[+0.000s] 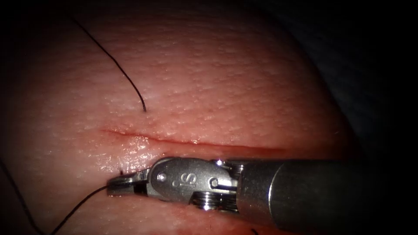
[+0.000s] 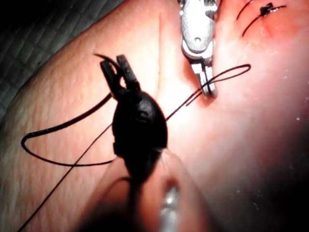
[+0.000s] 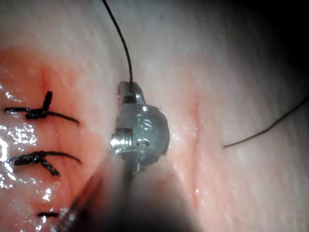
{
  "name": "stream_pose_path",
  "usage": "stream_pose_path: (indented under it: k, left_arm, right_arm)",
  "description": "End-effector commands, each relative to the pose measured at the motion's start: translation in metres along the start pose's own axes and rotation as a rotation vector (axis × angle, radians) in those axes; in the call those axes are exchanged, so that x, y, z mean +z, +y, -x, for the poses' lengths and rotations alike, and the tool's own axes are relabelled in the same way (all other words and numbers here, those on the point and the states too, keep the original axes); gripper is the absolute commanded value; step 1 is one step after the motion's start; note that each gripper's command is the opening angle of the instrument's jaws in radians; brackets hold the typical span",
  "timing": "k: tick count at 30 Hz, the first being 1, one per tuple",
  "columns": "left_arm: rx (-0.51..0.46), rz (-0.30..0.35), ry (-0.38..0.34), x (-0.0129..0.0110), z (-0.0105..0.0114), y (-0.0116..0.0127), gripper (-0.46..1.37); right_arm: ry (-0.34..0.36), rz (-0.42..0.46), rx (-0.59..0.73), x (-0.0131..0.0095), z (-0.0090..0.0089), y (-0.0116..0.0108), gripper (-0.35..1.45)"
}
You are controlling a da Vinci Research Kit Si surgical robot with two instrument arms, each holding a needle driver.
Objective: Wound Closure
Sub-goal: With the right gripper pull the suture through until only a little length is left above the wound
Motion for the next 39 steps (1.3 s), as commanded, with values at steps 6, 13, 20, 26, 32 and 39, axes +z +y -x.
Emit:
stream_pose_path:
  k: [6,13,20,26,32,39]
  left_arm:
    - [-0.046,0.015,-0.035,0.0012,0.0019,-0.0006,-0.35]
    - [-0.086,0.014,-0.081,0.0022,0.0038,0.0008,-0.35]
    - [-0.060,0.021,-0.078,0.0043,0.0036,0.0031,-0.35]
    - [-0.054,0.053,-0.076,0.0063,0.0044,0.0054,-0.35]
    - [-0.045,0.063,-0.086,0.0073,0.0054,0.0062,-0.35]
    - [-0.027,0.069,-0.091,0.0077,0.0068,0.0052,-0.35]
  right_arm:
    - [0.002,-0.018,0.002,-0.0010,-0.0033,-0.0057,-0.35]
    - [-0.005,-0.043,-0.007,-0.0006,-0.0061,-0.0115,-0.35]
    - [-0.005,-0.074,-0.006,0.0000,-0.0078,-0.0148,-0.35]
    - [0.041,-0.003,0.017,-0.0008,-0.0087,-0.0131,0.15]
    - [0.063,0.049,0.061,-0.0037,-0.0088,-0.0104,1.17]
    - [0.068,0.083,0.065,-0.0075,-0.0069,-0.0067,1.34]
